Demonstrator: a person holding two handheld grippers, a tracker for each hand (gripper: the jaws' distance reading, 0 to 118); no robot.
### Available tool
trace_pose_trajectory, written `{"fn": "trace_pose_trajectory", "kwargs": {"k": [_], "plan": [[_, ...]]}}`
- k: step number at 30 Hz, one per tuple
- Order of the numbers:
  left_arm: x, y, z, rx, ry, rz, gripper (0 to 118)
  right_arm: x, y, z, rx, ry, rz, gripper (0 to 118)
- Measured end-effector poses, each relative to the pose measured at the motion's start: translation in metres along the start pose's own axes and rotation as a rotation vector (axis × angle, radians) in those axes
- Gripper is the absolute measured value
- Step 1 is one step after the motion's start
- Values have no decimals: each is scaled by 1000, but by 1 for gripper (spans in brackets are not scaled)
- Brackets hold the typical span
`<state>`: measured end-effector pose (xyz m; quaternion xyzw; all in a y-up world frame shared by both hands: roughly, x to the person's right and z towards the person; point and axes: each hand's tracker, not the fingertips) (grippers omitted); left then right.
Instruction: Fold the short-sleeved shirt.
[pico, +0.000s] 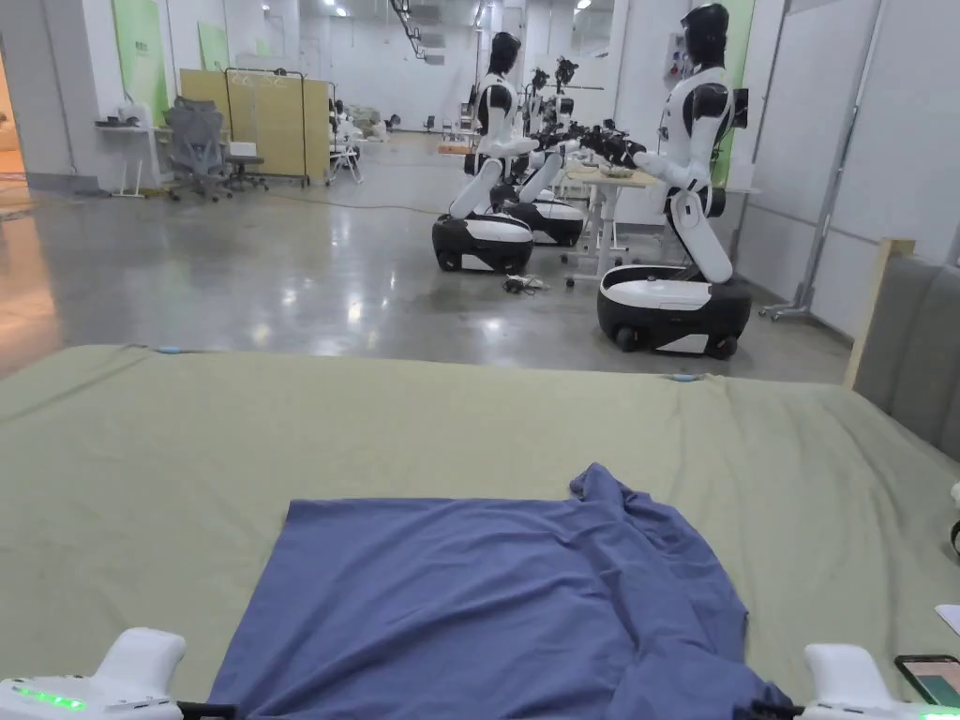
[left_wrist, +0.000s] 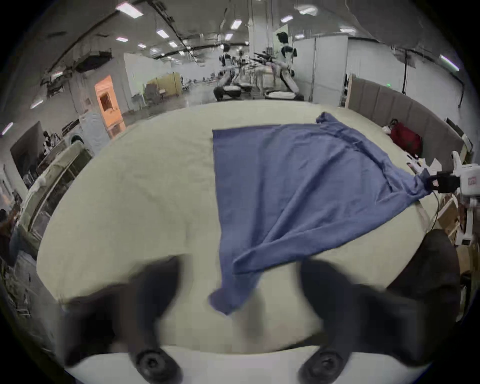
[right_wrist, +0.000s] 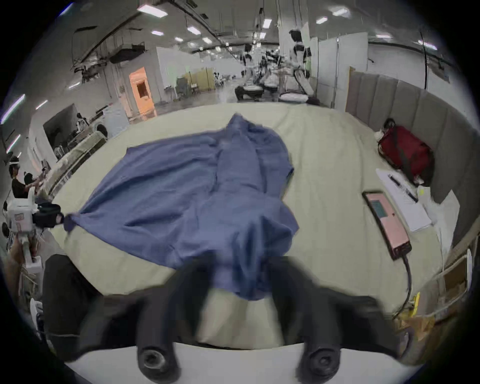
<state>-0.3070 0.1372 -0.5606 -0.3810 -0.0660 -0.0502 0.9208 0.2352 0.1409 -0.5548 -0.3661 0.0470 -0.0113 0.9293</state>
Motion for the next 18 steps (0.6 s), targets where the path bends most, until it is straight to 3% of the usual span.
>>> {"fn": "trace_pose_trajectory", "kwargs": {"k": [1, 2, 4, 7, 8, 9, 10, 11, 12, 15, 18], "plan": [[7, 1, 16, 70, 7, -27, 117, -6, 3, 14, 62, 16, -4, 91], [13, 3, 38, 208, -18, -57, 115, -12, 6, 26, 123, 29, -10, 99], [19, 2, 73, 296, 29, -12, 117, -28, 9, 60, 266, 44, -36, 98], [27, -7, 106, 419, 76, 52, 115, -47, 6, 87, 383, 44, -4, 98], [25, -12, 114, 447, 100, 75, 110, -53, 4, 92, 384, 25, 16, 93], [24, -14, 117, 432, 124, 100, 95, -56, 1, 94, 381, 15, 21, 77], [19, -19, 119, 415, 136, 128, 53, -59, -2, 96, 382, 12, 21, 42], [13, -23, 117, 394, 144, 141, 10, -60, -5, 97, 378, 8, 21, 21], [6, -26, 112, 355, 160, 151, 0, -60, -8, 93, 364, 4, 19, 17], [-33, -36, 70, 209, 60, 152, 0, -56, -15, 87, 327, 8, 17, 12], [-20, -36, 54, 176, 114, 77, 0, -53, -16, 76, 286, 5, 16, 12]]}}
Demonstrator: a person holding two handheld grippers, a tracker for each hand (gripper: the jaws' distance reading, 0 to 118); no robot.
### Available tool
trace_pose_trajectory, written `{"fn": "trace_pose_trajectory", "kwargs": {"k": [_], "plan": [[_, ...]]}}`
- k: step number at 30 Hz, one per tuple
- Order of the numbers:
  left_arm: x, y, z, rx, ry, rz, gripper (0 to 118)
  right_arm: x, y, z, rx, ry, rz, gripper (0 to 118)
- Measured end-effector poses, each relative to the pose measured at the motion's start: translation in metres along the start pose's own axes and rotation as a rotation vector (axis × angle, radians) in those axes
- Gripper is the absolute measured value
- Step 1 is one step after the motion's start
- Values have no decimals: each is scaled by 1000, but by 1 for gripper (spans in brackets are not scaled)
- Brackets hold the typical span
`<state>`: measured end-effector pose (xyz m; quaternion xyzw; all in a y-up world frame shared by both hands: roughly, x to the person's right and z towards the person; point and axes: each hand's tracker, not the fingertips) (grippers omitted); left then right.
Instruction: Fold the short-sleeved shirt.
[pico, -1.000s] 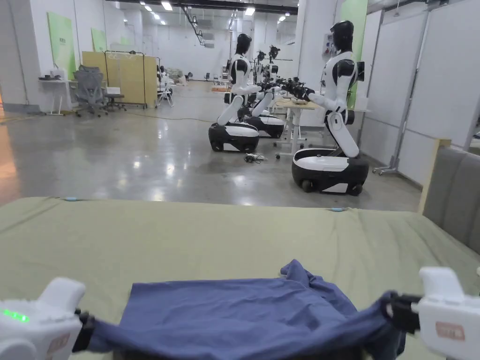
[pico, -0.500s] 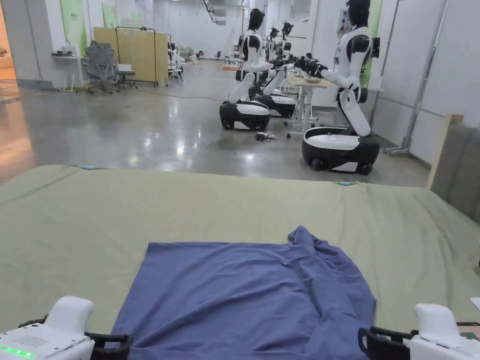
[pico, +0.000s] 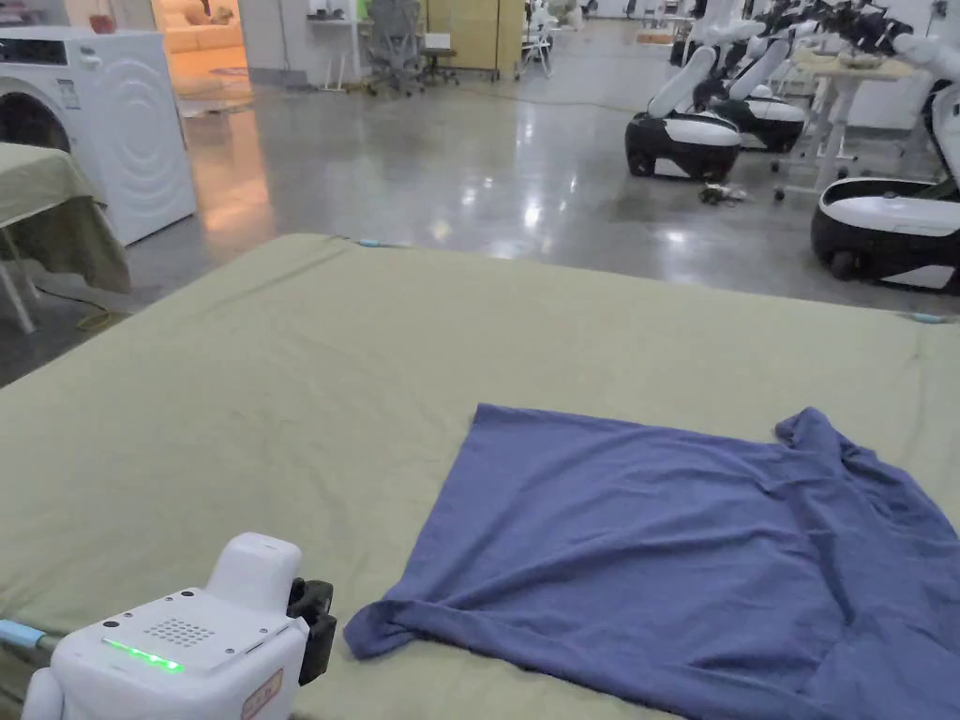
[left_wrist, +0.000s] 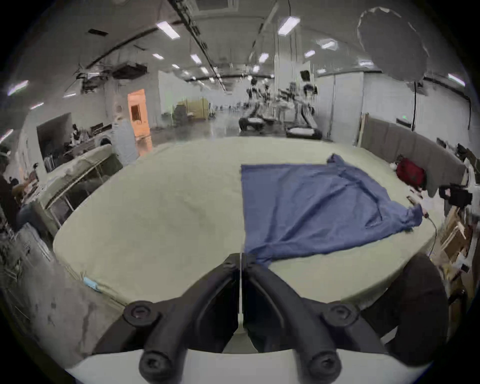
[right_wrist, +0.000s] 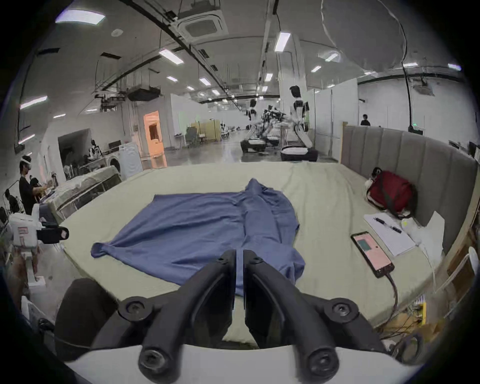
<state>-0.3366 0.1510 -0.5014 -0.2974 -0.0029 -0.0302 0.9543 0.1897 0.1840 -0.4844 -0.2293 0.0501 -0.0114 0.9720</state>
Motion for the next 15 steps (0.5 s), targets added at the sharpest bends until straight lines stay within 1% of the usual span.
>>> {"fn": "trace_pose_trajectory", "kwargs": {"k": [1, 2, 3, 4, 5, 6, 10, 12, 13, 14, 15], "plan": [[2, -2, -9, -9, -9, 12, 21, 1, -1, -4, -13, -4, 0, 12], [3, -3, -16, -19, -13, 20, 55, 2, -2, -7, -26, -5, 1, 12], [-5, -4, -28, -39, -47, 50, 94, 4, -3, -11, -41, -8, 0, 12], [-6, -5, -40, -72, -71, 64, 105, 6, -5, -15, -55, -16, -2, 12], [-6, -8, -53, -110, -80, 67, 102, 7, -6, -19, -68, -25, -3, 12], [-6, -10, -59, -87, -85, 64, 101, 9, -7, -21, -81, -32, -3, 12], [-3, -10, -95, -165, -84, 43, 101, 17, -9, -28, -122, -57, -8, 12], [1, -12, -106, -212, -90, 21, 97, 20, -11, -30, -135, -75, -11, 12], [4, -14, -111, -228, -70, 12, 87, 24, -11, -31, -142, -80, -16, 12], [7, -15, -113, -224, -71, 11, 74, 26, -11, -32, -149, -86, -22, 12], [6, -16, -117, -234, -81, 4, 57, 29, -11, -32, -156, -94, -31, 12]]}}
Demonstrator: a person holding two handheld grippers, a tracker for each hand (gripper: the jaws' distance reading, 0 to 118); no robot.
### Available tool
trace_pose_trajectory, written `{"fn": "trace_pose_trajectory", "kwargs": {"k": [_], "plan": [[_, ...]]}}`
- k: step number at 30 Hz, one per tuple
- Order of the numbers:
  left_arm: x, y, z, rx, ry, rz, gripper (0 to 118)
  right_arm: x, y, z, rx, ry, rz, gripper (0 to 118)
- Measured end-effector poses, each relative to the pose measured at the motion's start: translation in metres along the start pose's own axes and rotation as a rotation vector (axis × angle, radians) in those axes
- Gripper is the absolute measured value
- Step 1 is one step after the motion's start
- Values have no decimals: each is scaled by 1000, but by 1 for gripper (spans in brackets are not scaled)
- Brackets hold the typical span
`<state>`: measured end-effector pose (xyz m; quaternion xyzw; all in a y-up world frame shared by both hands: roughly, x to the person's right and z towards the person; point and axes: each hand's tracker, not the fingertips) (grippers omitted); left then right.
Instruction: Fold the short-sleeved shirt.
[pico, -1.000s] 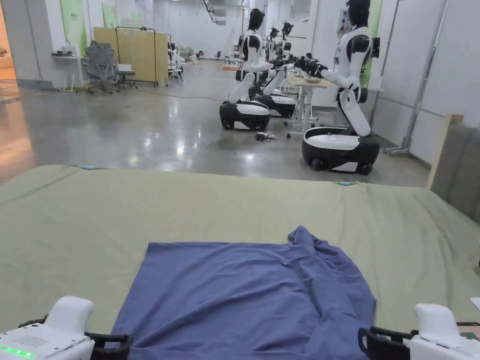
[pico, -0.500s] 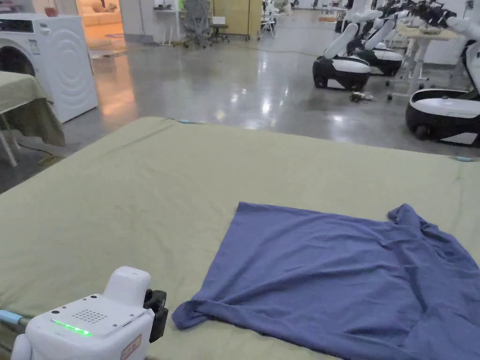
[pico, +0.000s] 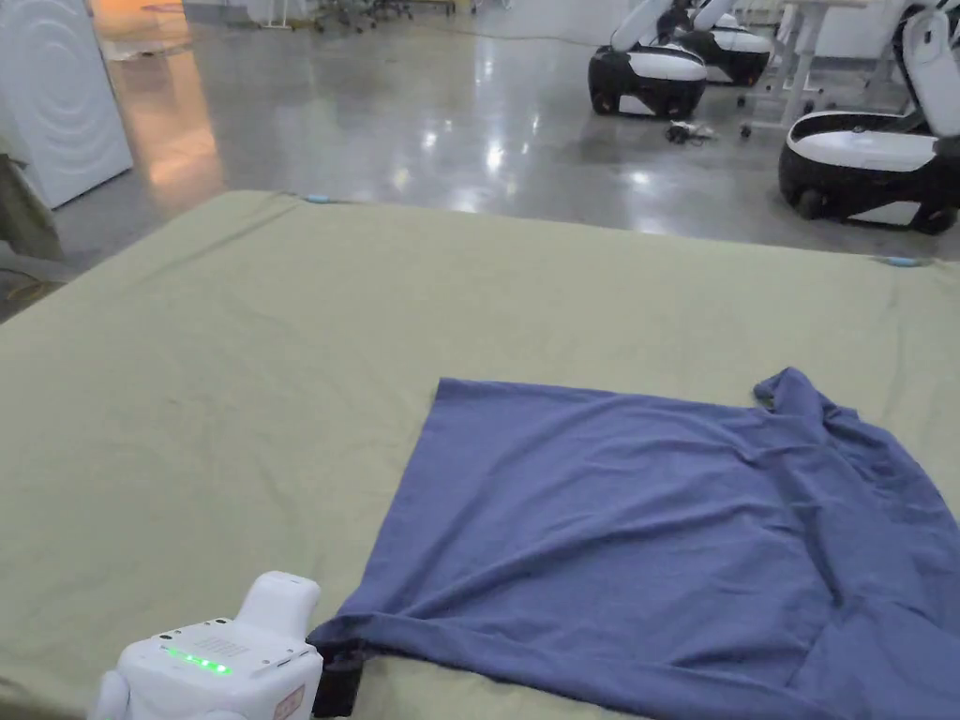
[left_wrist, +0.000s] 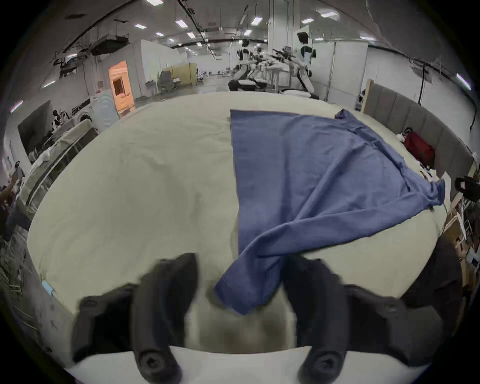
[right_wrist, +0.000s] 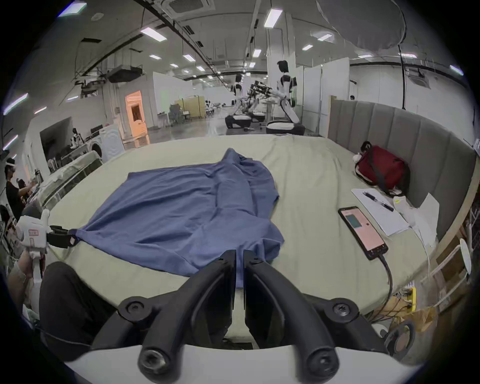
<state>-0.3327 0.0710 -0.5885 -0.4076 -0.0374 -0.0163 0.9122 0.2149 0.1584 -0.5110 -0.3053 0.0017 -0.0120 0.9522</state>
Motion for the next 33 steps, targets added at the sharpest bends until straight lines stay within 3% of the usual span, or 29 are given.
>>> {"fn": "trace_pose_trajectory", "kwargs": {"k": [3, 4, 6, 9, 10, 15, 16, 17, 18, 19, 21, 24, 29, 33], "plan": [[10, 0, 5, 16, 6, -12, 12, 6, 1, -1, -10, -16, -7, 12], [9, 3, 7, 13, 3, -15, 9, 7, 1, -3, -16, -21, -5, 12], [11, 5, 10, -6, -24, -25, 6, 10, 0, -8, -37, -23, 0, 24], [13, 8, 19, 11, -21, -35, 6, 10, -6, -21, -93, -37, 19, 94], [13, 10, 23, 11, -24, -31, 6, 10, -10, -26, -101, -31, 32, 99], [25, 17, 34, 25, -4, -27, 6, 8, -25, -54, -137, -1, 57, 99], [23, 21, 35, 29, -7, -27, 6, 8, -27, -62, -157, 12, 48, 94], [25, 22, 36, 38, -4, -30, 6, 9, -29, -67, -167, 39, 35, 72], [26, 24, 36, 37, 0, -35, 6, 11, -30, -72, -156, 76, -2, 30], [27, 26, 37, 33, -2, -42, 6, 13, -28, -77, -154, 76, -16, 13], [23, 31, 37, 17, -4, -41, 6, 19, -26, -85, -148, 45, -57, 13], [18, 41, 46, 12, -10, -41, 5, 28, -13, -73, -114, 73, -124, 13], [22, 87, 66, 55, 2, -99, 5, 34, 37, -46, 20, 67, -93, 13], [29, 146, 42, 60, 24, -162, 5, 42, 96, -72, 28, 79, -118, 13]]}}
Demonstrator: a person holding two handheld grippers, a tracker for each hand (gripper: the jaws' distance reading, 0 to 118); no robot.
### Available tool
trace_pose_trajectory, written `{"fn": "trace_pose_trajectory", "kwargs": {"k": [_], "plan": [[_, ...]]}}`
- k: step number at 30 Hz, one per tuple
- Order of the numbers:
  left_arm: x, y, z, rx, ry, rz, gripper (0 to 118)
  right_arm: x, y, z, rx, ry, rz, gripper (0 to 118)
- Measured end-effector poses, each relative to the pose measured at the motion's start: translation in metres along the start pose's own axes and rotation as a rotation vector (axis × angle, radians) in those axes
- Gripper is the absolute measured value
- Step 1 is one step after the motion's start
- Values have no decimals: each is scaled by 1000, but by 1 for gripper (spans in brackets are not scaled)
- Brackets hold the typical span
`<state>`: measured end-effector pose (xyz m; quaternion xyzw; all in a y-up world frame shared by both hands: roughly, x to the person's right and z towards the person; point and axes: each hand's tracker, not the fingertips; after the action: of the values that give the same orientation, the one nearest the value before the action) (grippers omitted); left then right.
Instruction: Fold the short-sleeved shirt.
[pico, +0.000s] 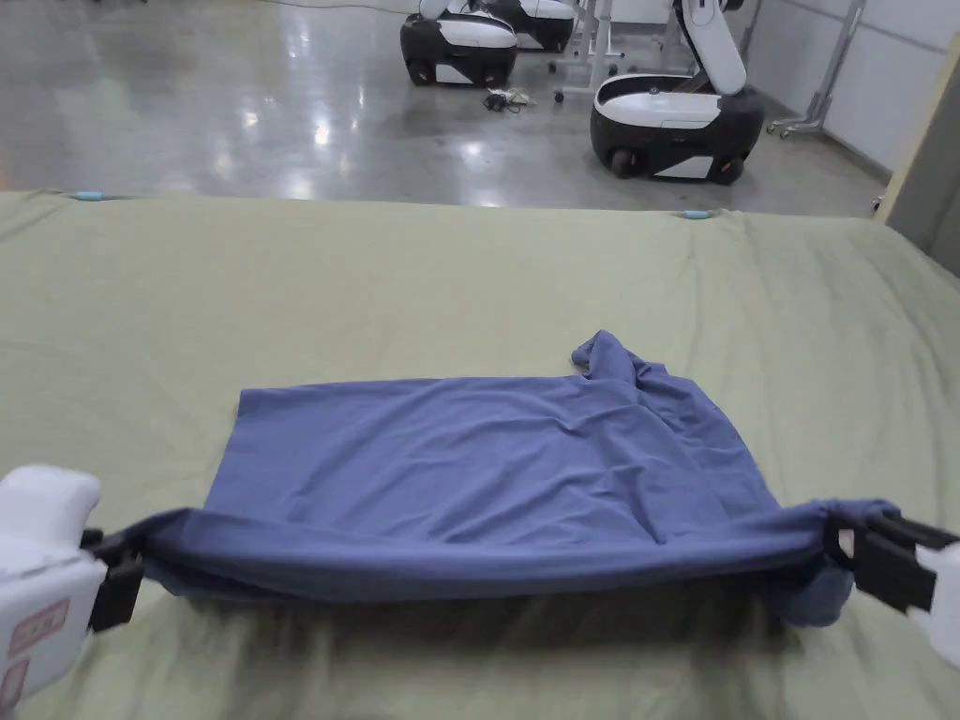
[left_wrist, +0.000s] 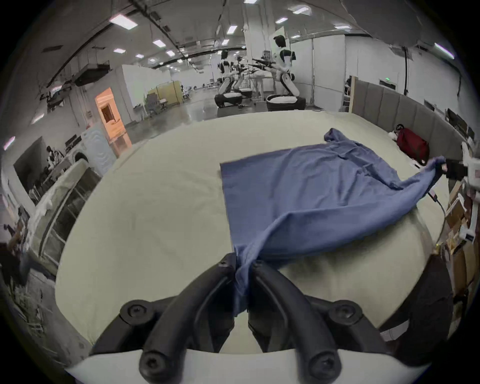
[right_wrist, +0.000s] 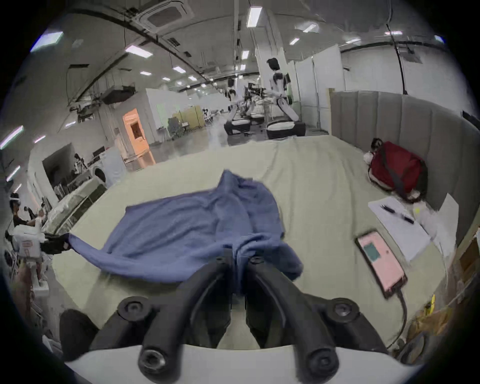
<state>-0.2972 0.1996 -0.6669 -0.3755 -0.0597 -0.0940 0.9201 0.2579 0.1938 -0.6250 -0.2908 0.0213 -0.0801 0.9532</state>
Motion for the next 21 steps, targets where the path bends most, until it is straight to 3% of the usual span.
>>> {"fn": "trace_pose_trajectory", "kwargs": {"k": [3, 7, 10, 11, 12, 13, 14, 15, 21], "plan": [[-6, 38, -57, -61, -16, 16, 5, -3, 32, -52, -30, -48, 51, 13], [-2, 61, -133, -230, 10, 20, 5, 3, 41, -132, -195, -105, 26, 13], [1, 61, -160, -287, 12, 31, 6, 4, 30, -156, -251, -118, 39, 15], [4, 58, -161, -285, 16, 31, 13, 4, 27, -156, -245, -117, 41, 21], [7, 55, -158, -275, 19, 22, 36, 5, 24, -153, -242, -104, 43, 35], [8, 51, -149, -229, 24, 19, 92, 9, 23, -148, -232, -83, 51, 68], [8, 48, -138, -185, 20, 39, 118, 11, 23, -141, -222, -77, 60, 87], [9, 42, -124, -157, 3, 49, 116, 9, 22, -127, -193, -67, 72, 92], [33, -22, -18, 319, 44, -4, 117, -33, -21, -17, 158, 33, 141, 92]]}}
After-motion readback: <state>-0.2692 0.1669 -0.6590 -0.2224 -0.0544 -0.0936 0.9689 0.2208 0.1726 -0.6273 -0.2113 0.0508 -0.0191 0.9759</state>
